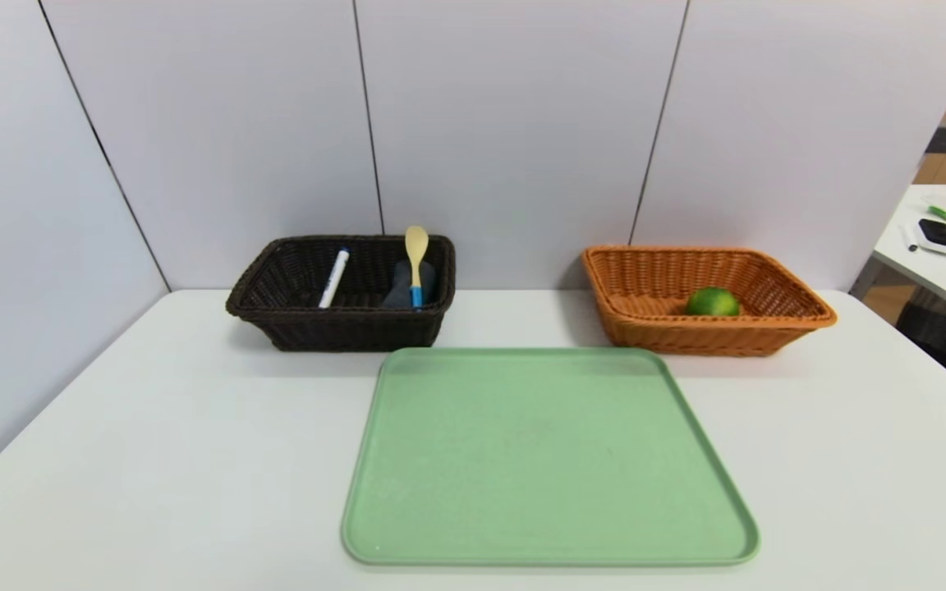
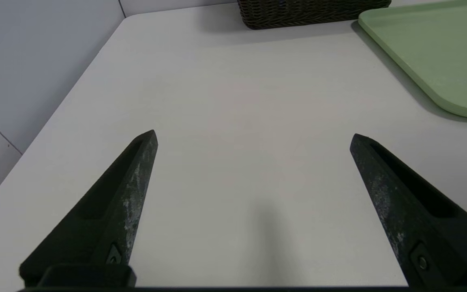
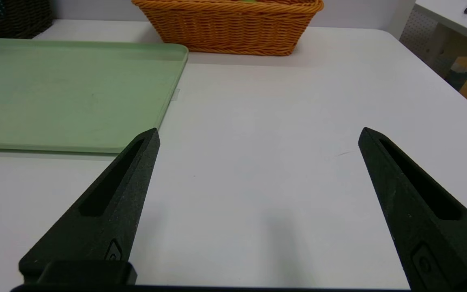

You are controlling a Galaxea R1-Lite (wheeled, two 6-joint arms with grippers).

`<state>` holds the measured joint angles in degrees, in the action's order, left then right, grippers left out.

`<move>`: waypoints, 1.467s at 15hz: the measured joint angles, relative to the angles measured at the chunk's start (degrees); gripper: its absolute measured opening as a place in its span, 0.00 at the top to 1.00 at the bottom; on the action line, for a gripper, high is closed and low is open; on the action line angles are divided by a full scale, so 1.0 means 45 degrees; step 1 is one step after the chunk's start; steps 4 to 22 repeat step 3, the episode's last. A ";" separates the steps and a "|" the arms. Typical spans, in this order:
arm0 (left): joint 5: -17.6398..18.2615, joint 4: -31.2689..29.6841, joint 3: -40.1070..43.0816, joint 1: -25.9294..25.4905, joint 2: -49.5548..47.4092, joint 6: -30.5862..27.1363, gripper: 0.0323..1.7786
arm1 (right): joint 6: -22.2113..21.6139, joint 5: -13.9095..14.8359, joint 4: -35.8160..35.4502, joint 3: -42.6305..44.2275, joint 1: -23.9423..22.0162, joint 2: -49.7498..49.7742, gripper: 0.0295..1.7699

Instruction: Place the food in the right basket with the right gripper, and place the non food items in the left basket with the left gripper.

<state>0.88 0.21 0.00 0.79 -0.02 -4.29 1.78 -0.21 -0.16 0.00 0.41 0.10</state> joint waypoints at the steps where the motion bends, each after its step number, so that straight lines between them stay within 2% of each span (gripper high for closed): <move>1: 0.0000 0.0003 0.0000 0.0000 0.0000 0.0000 0.05 | -0.0041 0.0000 0.0000 0.0000 0.0000 0.0000 0.04; 3: 0.0000 0.0008 0.0000 0.0000 0.0000 0.0000 0.05 | -0.0328 0.0011 -0.0024 0.0000 0.0000 0.0000 0.04; 22: 0.0000 0.0008 0.0000 0.0000 0.0000 0.0000 0.05 | -0.0328 0.0011 -0.0024 0.0000 0.0000 0.0000 0.04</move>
